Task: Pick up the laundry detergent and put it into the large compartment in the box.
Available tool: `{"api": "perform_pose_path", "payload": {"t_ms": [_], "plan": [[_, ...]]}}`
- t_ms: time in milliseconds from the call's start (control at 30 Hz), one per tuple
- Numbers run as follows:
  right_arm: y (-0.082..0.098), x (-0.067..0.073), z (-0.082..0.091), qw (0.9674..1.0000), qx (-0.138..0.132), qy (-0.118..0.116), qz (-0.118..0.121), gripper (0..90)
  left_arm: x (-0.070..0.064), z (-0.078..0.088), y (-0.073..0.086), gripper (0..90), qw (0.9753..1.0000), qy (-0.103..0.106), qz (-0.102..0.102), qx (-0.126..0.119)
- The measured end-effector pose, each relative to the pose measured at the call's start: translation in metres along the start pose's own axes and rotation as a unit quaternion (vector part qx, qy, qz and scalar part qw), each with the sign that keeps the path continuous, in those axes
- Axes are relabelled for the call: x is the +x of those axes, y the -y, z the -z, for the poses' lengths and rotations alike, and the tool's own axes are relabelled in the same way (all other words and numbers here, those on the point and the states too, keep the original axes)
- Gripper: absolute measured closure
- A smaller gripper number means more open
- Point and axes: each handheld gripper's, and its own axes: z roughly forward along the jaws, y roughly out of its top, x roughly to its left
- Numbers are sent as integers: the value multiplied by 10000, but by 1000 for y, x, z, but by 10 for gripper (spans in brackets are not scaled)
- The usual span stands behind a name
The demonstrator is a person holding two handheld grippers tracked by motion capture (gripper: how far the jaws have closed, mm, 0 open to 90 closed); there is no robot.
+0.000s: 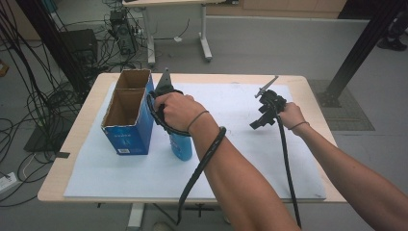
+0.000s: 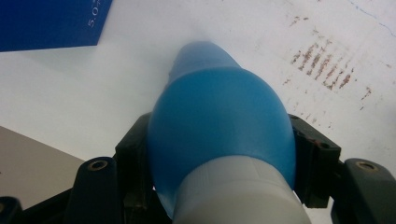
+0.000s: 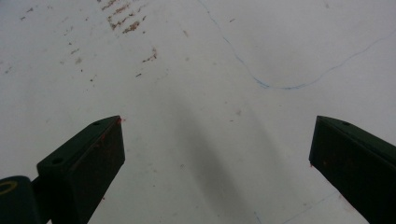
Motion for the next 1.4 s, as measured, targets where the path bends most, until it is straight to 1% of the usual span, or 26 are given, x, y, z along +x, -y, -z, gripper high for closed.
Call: {"api": "perform_pose_path", "payload": {"t_ms": [400,933,1067,1400], "plan": [[0,0,0,10000,-13,10,18,33,-2,0,-1,360,10000,-23,24,11],[0,1,0,10000,-14,0,10,34,0,0,0,361,10000,-4,25,15],[1,1,1,10000,-22,-11,-15,34,-1,0,0,361,10000,-18,-9,16],[-2,2,1,10000,23,31,22,35,-1,0,0,361,10000,-13,-8,28]]}}
